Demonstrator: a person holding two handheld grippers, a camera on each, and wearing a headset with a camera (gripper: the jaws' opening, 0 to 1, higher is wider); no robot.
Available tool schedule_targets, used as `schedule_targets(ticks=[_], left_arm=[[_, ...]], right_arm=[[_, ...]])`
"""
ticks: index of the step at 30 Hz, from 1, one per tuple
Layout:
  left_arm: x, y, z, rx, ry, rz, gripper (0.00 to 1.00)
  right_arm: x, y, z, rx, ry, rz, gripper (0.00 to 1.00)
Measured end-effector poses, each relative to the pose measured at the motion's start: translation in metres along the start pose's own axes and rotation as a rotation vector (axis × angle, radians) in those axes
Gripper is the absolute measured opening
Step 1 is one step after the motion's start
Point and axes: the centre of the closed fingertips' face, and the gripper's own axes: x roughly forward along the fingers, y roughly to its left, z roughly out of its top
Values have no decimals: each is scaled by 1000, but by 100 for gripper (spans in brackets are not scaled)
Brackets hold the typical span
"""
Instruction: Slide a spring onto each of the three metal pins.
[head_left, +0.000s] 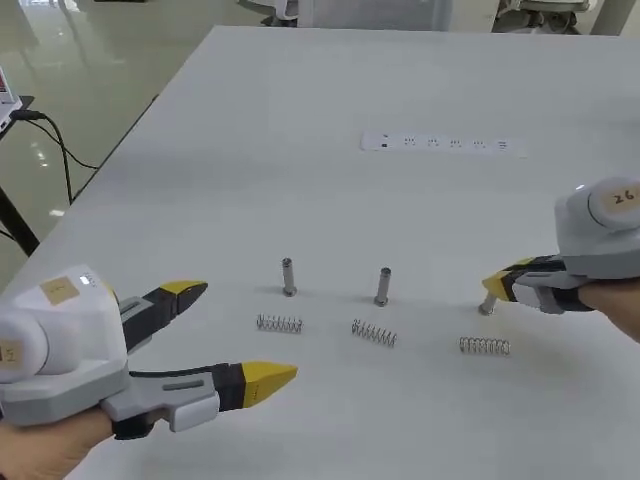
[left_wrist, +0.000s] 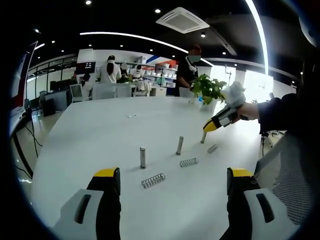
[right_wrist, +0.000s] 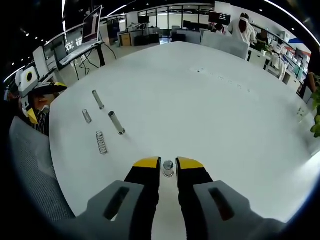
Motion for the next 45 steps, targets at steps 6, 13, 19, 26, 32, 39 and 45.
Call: schedule_targets(ticks=[6,13,19,26,32,39,45], left_arm=[[-1,0,0,1,-1,-1,87],[-1,0,1,2,-4,1,87],[1,-1,1,4,0,-3,87],[2,-2,1,5,1,-5,87],[2,-1,1,4,1,-4,87],[3,-4,1,7,3,-8,87],[2,-4,2,8,5,-7,87]], right_arm=[[-3,1,2,-10,-15,-3,17],[-12,0,2,-22,-34,-13,19],[-22,0,2,-39,-48,-19,20],[-33,0,-2,-56,-54,-19,21],[-38,3,-15,-80,-33,-7,21],[-37,15,-29,-127,4,48,21],[-30,24,-40,-160,42,107,22]])
